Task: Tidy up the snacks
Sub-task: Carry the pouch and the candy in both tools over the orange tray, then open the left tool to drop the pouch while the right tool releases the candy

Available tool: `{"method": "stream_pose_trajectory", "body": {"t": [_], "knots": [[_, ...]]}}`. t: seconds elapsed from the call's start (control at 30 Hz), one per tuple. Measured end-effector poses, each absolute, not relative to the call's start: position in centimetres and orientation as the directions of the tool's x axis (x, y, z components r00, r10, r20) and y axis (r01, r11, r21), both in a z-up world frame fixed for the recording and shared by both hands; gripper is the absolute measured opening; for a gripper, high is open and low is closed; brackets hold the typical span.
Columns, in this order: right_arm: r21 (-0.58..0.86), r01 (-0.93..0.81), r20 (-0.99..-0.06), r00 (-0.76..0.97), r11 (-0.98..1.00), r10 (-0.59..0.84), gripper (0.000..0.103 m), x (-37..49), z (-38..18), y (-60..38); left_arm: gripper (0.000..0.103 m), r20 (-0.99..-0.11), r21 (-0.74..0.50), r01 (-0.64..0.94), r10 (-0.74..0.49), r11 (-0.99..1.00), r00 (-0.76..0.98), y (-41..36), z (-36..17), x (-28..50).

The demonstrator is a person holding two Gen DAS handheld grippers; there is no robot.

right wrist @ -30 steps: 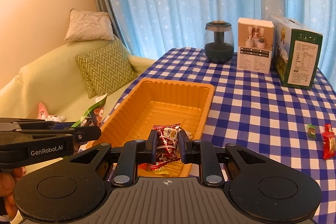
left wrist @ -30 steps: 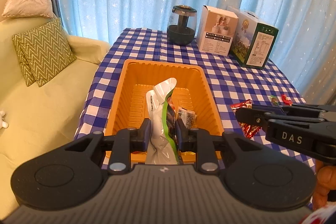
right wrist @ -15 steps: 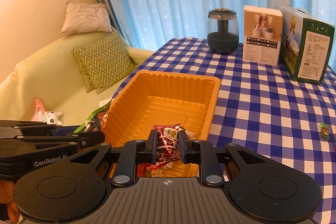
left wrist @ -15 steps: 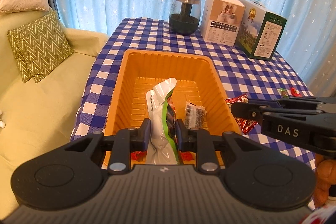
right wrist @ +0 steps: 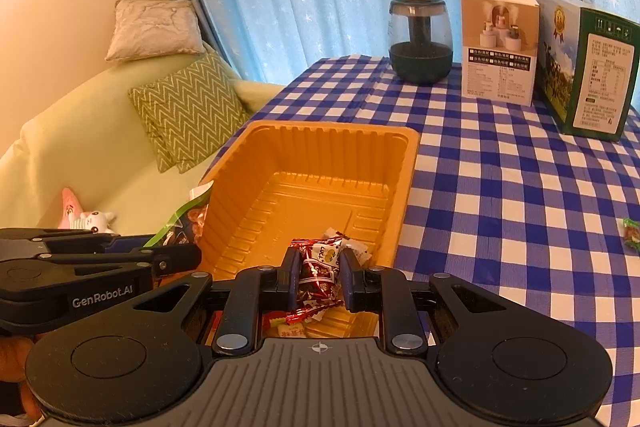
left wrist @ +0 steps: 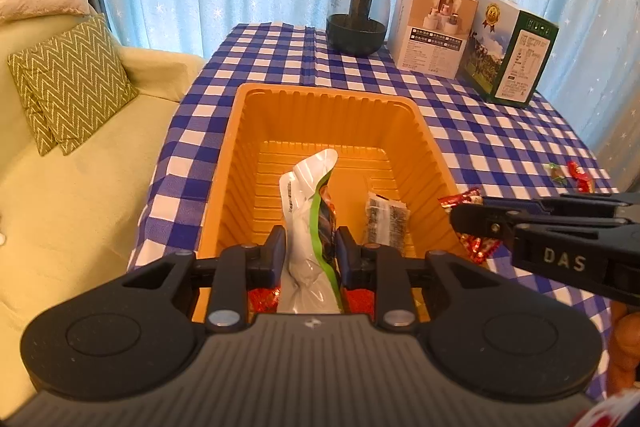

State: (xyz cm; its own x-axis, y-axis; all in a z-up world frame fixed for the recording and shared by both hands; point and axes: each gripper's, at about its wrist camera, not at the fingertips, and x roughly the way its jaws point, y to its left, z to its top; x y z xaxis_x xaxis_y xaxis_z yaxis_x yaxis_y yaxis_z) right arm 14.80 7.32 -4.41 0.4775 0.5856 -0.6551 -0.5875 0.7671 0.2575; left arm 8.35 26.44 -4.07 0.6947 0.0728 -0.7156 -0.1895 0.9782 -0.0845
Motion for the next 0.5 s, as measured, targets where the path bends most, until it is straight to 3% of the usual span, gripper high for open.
{"method": "stream_pose_trajectory", "body": {"t": [0.5], "knots": [[0.283,-0.584,-0.652,0.465,0.761,0.599,0.021,14.7,-4.6,7.1,0.028,-0.709,-0.090,-0.211,0.086,0.973,0.699,27.0,-3.7,7.3]]}}
